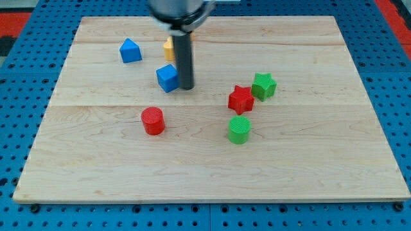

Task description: Place the blue cube in between the blue triangle and red circle

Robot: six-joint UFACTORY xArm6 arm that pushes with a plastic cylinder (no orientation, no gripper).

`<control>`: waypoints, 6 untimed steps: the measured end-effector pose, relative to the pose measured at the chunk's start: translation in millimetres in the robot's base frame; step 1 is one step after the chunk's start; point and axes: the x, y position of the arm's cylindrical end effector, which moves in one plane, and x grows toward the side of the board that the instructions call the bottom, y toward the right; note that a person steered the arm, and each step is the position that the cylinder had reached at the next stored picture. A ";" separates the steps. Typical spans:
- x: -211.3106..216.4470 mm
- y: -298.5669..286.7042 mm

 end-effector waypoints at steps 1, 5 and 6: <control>-17.5 -24.0; 54.3 121.4; 55.2 67.4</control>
